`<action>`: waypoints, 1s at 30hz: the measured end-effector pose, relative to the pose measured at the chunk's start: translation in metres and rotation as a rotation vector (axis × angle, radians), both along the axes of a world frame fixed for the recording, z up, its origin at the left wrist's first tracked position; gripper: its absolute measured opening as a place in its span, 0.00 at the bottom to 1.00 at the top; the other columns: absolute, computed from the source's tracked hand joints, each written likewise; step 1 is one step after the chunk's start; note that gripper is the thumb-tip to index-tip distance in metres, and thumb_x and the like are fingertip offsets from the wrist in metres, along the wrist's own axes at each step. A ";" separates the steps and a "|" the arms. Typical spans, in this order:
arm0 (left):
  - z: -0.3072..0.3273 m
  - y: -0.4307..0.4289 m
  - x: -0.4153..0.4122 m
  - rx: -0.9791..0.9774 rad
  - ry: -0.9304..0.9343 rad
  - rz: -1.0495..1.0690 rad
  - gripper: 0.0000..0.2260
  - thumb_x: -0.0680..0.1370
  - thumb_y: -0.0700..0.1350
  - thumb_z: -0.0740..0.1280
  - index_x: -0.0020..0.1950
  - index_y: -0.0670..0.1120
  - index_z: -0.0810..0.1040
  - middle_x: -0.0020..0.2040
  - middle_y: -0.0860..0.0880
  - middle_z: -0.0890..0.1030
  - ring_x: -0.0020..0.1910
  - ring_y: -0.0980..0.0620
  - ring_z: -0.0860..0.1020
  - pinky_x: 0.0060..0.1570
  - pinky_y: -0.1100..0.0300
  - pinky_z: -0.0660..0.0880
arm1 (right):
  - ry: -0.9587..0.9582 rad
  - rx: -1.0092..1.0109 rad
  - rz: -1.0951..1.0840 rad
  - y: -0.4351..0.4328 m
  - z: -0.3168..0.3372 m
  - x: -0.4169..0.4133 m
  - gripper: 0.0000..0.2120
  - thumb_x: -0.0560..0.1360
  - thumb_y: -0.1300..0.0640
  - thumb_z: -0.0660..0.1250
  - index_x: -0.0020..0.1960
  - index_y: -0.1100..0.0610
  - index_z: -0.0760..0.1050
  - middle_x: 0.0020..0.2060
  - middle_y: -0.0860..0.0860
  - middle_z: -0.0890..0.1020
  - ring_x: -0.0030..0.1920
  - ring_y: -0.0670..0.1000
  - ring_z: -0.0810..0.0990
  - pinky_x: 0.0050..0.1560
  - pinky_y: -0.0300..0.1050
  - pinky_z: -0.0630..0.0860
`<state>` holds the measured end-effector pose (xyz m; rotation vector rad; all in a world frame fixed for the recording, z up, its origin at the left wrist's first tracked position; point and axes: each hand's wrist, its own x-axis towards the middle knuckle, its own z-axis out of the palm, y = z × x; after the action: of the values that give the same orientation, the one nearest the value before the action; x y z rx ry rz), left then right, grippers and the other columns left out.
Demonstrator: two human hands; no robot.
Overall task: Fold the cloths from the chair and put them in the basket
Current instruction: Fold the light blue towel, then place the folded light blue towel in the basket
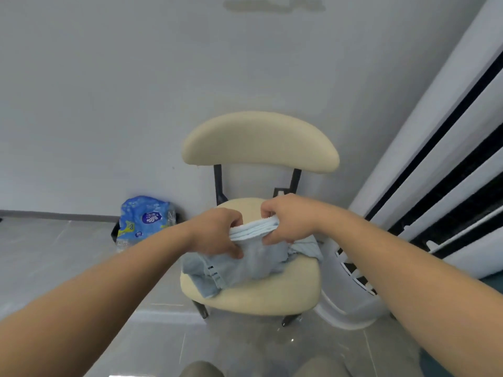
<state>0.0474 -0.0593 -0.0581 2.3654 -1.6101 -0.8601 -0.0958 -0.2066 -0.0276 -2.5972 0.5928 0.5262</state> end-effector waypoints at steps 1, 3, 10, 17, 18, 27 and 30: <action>0.021 0.008 0.003 0.010 0.005 0.011 0.16 0.69 0.49 0.79 0.45 0.50 0.72 0.42 0.53 0.76 0.41 0.51 0.73 0.39 0.56 0.70 | 0.027 0.011 0.016 0.005 0.020 0.008 0.15 0.70 0.47 0.77 0.43 0.46 0.70 0.41 0.49 0.82 0.37 0.51 0.84 0.39 0.49 0.79; 0.066 0.024 0.013 0.016 0.013 0.044 0.16 0.70 0.49 0.78 0.47 0.48 0.72 0.43 0.51 0.78 0.42 0.50 0.74 0.39 0.56 0.70 | 0.068 0.038 0.058 0.014 0.064 0.025 0.16 0.70 0.47 0.77 0.42 0.46 0.69 0.41 0.49 0.81 0.38 0.51 0.80 0.36 0.46 0.73; 0.224 0.119 0.047 -0.052 0.094 0.208 0.14 0.75 0.51 0.74 0.56 0.52 0.73 0.49 0.53 0.79 0.48 0.50 0.78 0.44 0.56 0.73 | -0.067 0.289 -0.003 0.081 0.220 0.081 0.14 0.67 0.55 0.79 0.44 0.51 0.74 0.35 0.45 0.76 0.34 0.46 0.72 0.34 0.42 0.67; 0.314 0.245 0.112 -0.174 0.113 0.348 0.09 0.82 0.54 0.65 0.57 0.50 0.78 0.51 0.51 0.82 0.52 0.49 0.79 0.54 0.53 0.75 | -0.419 0.706 -0.098 0.183 0.272 0.162 0.13 0.67 0.65 0.79 0.46 0.56 0.78 0.39 0.50 0.81 0.41 0.47 0.78 0.41 0.44 0.73; 0.322 0.262 0.124 -0.199 0.118 0.379 0.08 0.82 0.53 0.66 0.56 0.50 0.79 0.51 0.51 0.82 0.52 0.49 0.79 0.55 0.52 0.75 | -0.455 0.771 -0.119 0.197 0.273 0.175 0.13 0.68 0.66 0.79 0.48 0.57 0.79 0.42 0.52 0.84 0.44 0.49 0.82 0.43 0.43 0.77; 0.339 0.351 0.238 -0.194 0.134 0.552 0.13 0.80 0.57 0.68 0.55 0.50 0.71 0.47 0.52 0.78 0.44 0.54 0.76 0.38 0.58 0.69 | -0.598 0.941 -0.312 0.307 0.271 0.314 0.15 0.68 0.71 0.66 0.47 0.54 0.82 0.42 0.50 0.83 0.45 0.48 0.79 0.48 0.43 0.75; 0.332 0.369 0.284 -0.227 0.148 0.585 0.14 0.80 0.55 0.68 0.59 0.51 0.70 0.49 0.52 0.78 0.45 0.56 0.76 0.39 0.59 0.70 | -0.603 0.907 -0.316 0.329 0.267 0.369 0.16 0.69 0.72 0.64 0.46 0.54 0.81 0.41 0.49 0.82 0.43 0.46 0.78 0.47 0.40 0.74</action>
<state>0.3315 0.3097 0.2740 2.3399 -0.8278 -0.6633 0.2734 0.1223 0.2393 -1.6233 0.4017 -0.1067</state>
